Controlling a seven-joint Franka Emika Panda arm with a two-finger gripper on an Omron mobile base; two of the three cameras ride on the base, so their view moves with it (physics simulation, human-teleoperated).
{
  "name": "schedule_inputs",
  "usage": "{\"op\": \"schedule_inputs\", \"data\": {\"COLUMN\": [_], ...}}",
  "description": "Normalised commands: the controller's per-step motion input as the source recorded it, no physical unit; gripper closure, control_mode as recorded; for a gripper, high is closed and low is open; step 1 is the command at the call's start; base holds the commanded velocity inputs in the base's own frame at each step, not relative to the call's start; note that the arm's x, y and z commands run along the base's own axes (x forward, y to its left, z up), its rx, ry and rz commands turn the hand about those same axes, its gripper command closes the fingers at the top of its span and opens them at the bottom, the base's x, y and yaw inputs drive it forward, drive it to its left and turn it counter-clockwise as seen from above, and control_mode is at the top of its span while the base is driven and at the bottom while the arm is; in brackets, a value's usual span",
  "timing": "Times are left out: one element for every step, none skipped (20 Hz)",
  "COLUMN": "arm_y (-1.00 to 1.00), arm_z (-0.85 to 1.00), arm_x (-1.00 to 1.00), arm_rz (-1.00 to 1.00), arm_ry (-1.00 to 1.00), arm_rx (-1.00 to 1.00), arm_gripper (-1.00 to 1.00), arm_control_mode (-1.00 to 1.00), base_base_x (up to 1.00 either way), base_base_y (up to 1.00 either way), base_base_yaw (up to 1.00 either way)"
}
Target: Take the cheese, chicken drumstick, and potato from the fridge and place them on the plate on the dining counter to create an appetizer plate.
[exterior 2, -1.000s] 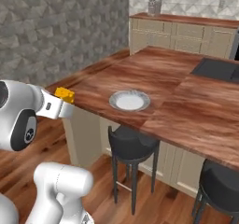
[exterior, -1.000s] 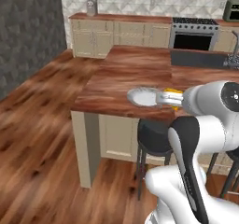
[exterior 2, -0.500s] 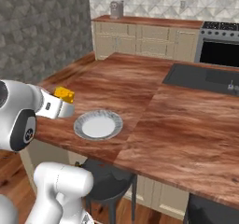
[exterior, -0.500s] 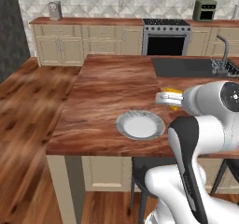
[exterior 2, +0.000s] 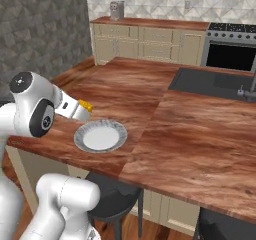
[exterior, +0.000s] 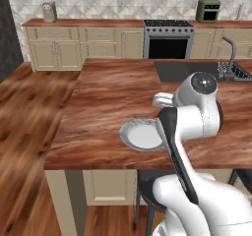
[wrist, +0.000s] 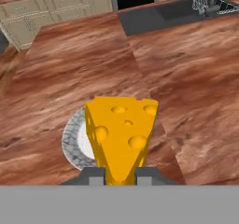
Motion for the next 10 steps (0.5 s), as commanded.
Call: {"op": "schedule_inputs", "data": {"arm_y": [0.0, 0.0, 0.0, 0.0, 0.0, 0.0, 0.0, 0.0, 0.01, 0.02], "arm_z": [-0.87, -0.88, -0.91, -0.93, -0.98, -1.0, -1.0, -0.99, -0.96, -0.94], "arm_x": [0.95, 0.91, 0.9, 0.81, 0.79, 0.71, 0.66, 0.61, 0.57, 0.53], "arm_rz": [-0.05, -0.04, -0.02, -0.01, 0.0, 0.0, 0.0, 0.0, 0.0, 0.0], "arm_ry": [0.35, 0.34, 0.35, 0.32, 0.3, 0.27, 0.23, 0.18, 0.12, 0.07], "arm_rx": [0.0, 0.0, 0.0, 0.01, 0.0, 0.0, 0.0, 0.0, 0.0, 0.0], "arm_gripper": [1.0, 1.0, 1.0, 1.0, 1.0, 1.0, 1.0, 1.0, 1.0, 1.0], "arm_control_mode": [-1.0, -1.0, -1.0, -1.0, -1.0, -1.0, -1.0, -1.0, -1.0, -1.0], "base_base_x": [0.0, 0.0, 0.0, 0.0, 0.0, 0.0, 0.0, 0.0, 0.0, 0.0], "base_base_y": [0.0, 0.0, 0.0, 0.0, 0.0, 0.0, 0.0, 0.0, 0.0, 0.0], "base_base_yaw": [0.0, 0.0, 0.0, 0.0, 0.0, 0.0, 0.0, 0.0, 0.0, 0.0]}}
